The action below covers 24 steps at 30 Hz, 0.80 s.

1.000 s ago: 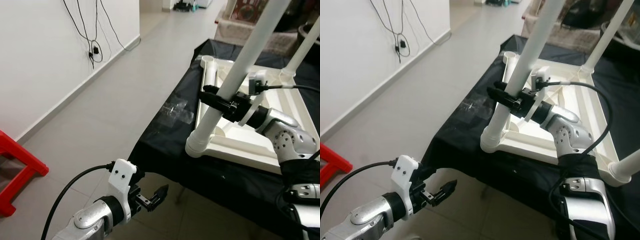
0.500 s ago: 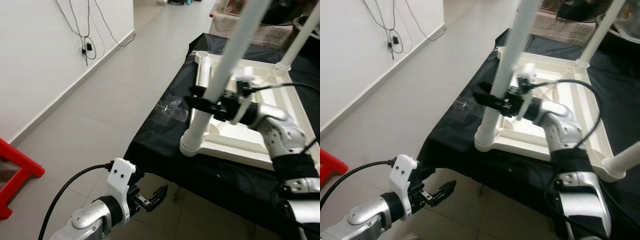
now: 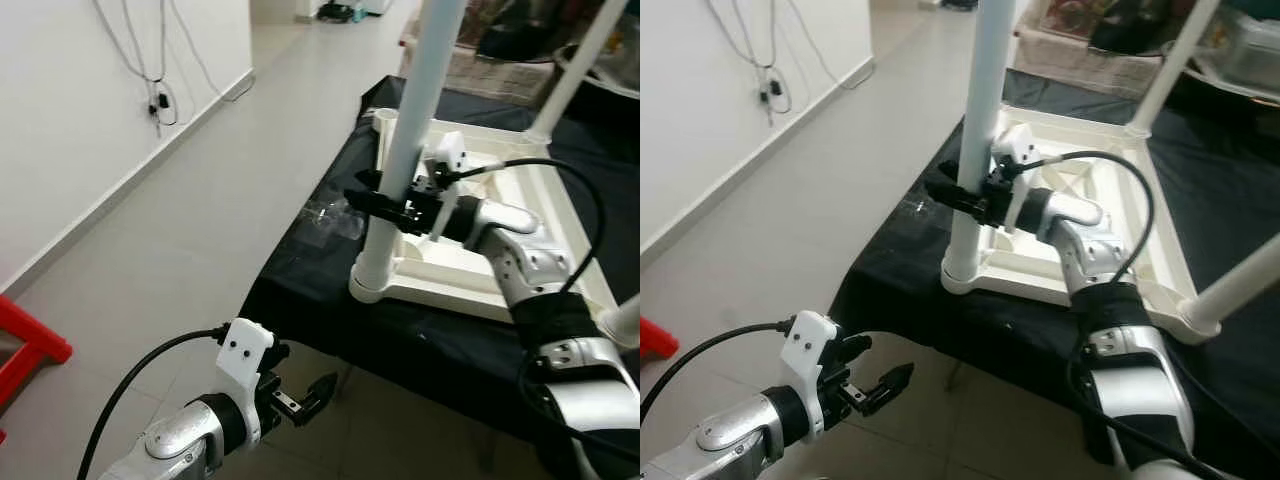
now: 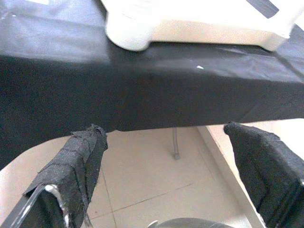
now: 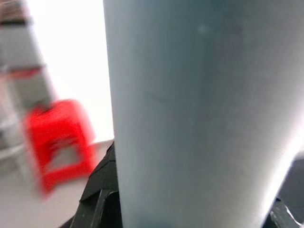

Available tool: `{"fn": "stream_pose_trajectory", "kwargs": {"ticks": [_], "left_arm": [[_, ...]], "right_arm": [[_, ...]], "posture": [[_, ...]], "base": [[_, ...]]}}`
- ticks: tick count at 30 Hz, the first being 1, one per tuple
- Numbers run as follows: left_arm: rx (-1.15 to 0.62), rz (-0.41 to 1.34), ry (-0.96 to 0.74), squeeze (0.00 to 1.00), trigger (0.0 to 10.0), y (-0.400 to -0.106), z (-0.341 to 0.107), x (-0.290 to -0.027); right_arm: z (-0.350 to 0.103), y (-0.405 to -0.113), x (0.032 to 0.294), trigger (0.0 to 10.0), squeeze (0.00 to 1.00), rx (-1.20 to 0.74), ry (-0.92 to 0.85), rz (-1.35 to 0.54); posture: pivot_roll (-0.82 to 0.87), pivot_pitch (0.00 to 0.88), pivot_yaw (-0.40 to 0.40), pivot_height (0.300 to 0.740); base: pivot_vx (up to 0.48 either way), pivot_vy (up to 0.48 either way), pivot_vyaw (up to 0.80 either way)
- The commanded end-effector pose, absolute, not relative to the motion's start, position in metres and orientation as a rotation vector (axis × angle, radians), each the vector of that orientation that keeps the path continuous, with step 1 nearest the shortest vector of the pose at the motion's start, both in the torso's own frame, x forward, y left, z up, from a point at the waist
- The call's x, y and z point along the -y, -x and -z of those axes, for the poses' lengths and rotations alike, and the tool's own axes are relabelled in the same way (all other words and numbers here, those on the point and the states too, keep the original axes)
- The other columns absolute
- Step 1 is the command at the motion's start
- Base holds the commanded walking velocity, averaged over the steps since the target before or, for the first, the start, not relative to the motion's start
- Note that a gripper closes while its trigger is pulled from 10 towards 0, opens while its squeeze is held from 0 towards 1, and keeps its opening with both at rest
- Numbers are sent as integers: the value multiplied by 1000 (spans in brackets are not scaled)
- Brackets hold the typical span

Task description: Building children table

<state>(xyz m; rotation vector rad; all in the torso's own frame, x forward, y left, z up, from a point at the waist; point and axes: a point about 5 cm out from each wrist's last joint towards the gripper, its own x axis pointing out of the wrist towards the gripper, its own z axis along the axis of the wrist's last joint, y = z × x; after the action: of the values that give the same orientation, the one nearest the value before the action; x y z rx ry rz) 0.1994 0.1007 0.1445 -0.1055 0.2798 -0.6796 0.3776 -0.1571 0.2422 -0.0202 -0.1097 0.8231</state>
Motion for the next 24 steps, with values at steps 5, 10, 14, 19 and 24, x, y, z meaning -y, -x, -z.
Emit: {"fn": "stream_pose_trajectory", "kwargs": {"ticks": [5,10,14,19,24], "left_arm": [[-293,693,102,0,10000,-199,-143,-98],[-290,695,103,0,10000,-201,-143,-97],[-284,698,103,0,10000,-203,-143,-96],[-277,703,100,0,10000,-207,-142,-94],[-272,704,100,0,10000,-211,-142,-93]], "right_arm": [[-190,-381,188,10000,0,-51,-24,-395],[-191,-374,196,10000,0,-28,-40,-236],[-202,-366,195,10000,0,30,-8,-91],[-208,-362,180,10000,0,-11,50,122],[-206,-362,168,10000,0,-42,-32,347]], "posture": [[178,187,-103,740],[176,183,-104,740],[166,177,-101,740],[153,166,-96,740],[143,157,-95,740]], "base": [[0,0,0],[0,0,0],[0,0,0],[0,0,0],[0,0,0]]}}
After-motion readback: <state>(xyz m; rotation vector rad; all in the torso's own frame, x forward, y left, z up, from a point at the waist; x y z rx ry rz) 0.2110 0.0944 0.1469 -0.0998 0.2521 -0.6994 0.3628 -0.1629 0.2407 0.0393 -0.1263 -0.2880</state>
